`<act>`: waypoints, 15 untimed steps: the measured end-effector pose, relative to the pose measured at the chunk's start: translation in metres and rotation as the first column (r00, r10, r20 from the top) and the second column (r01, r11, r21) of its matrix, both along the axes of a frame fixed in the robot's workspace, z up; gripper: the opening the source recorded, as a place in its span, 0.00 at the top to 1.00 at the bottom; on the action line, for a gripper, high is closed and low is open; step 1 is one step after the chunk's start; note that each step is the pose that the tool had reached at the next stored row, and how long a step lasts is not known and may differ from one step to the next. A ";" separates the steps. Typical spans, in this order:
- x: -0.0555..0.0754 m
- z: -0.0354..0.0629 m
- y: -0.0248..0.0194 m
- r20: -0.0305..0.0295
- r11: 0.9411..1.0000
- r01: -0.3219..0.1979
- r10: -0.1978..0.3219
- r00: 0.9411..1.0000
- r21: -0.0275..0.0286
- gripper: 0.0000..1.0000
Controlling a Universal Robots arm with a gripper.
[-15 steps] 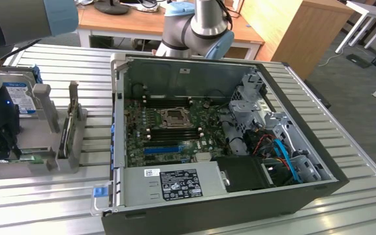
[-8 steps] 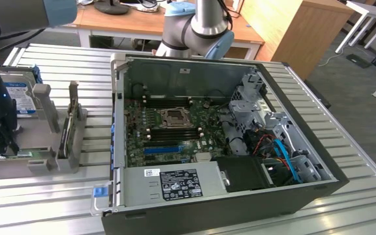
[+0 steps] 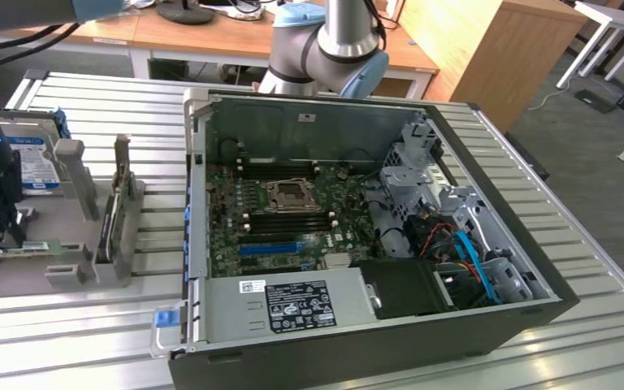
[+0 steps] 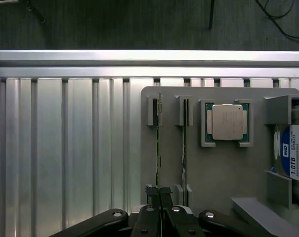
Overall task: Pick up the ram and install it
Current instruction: 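Pick up the ram and move it above insertion slot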
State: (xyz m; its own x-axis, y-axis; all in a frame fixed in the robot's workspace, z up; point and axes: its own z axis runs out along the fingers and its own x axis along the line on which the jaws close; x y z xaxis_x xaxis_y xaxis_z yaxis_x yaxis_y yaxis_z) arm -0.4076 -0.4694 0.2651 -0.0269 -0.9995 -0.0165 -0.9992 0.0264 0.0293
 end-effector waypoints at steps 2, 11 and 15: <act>0.000 0.0047 0.0000 0.000 1.000 0.000 0.000 1.000 0.000 0.88; 0.000 0.0264 0.0000 0.000 1.000 0.000 0.000 1.000 0.000 0.88; 0.000 0.0358 0.0000 0.000 1.000 0.000 0.000 1.000 0.000 0.88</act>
